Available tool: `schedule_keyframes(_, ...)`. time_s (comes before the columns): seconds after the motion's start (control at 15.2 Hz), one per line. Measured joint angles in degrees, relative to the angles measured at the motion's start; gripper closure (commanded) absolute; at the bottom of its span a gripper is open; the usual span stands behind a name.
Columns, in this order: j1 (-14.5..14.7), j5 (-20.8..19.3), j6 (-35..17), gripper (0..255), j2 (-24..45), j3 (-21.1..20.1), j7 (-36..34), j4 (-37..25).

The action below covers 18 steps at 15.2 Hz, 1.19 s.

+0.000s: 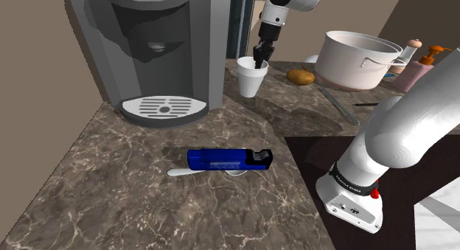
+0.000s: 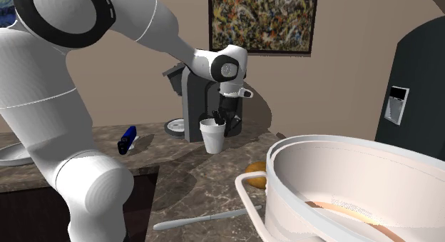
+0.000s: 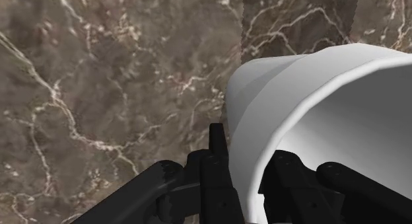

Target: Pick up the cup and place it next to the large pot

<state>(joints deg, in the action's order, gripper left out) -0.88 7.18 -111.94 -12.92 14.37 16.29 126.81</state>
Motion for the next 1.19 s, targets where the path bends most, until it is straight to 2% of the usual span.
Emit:
schedule_keyframes(0.33, -0.01, -0.24, 2.16, 255, -0.52, -0.1, -0.45, -1.61)
schedule_keyframes(1.19, 0.0, -0.75, 12.11, 255, -1.54, -0.26, -1.95, -10.69)
